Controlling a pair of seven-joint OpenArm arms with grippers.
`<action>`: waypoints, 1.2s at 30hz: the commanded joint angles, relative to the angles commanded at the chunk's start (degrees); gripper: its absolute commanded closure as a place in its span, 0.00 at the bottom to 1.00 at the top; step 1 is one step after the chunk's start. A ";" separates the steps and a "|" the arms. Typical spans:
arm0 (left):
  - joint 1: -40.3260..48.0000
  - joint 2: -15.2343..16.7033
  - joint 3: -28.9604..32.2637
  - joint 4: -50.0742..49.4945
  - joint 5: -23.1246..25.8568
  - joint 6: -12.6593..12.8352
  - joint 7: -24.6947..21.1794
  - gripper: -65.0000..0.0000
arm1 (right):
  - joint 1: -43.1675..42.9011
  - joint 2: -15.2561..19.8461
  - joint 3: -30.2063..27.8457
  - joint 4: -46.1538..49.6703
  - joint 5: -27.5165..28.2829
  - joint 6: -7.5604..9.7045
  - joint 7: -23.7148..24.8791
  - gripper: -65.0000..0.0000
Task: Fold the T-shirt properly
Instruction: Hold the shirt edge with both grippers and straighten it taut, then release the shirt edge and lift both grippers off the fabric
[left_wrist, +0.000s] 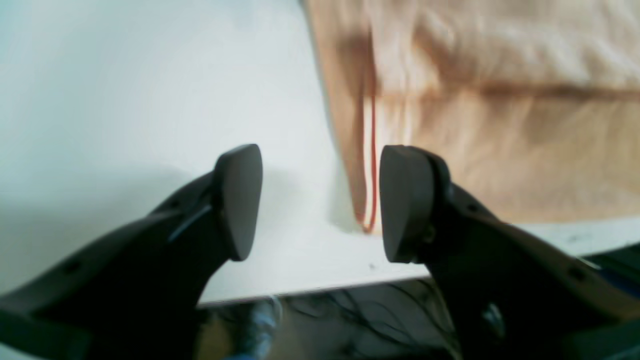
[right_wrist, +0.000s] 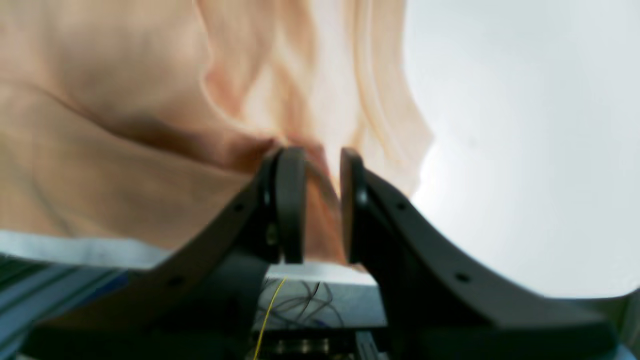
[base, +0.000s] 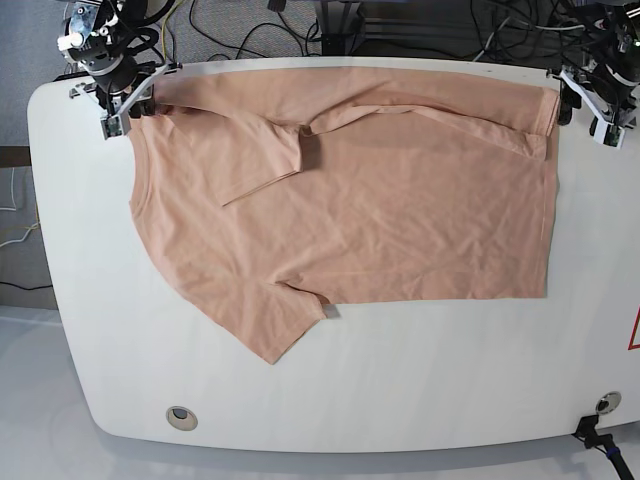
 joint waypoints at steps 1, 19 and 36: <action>0.00 0.00 0.09 0.79 0.00 0.00 0.00 0.46 | 0.79 0.00 -0.09 0.09 0.09 0.09 0.00 0.81; -5.54 3.08 11.25 1.58 0.26 0.00 -0.18 1.00 | 9.23 -1.41 -13.36 1.14 29.36 7.91 -10.29 0.82; 1.05 2.81 25.85 6.77 -0.09 0.00 -0.26 1.00 | 8.53 -1.32 -17.23 1.14 29.36 7.65 -10.29 0.82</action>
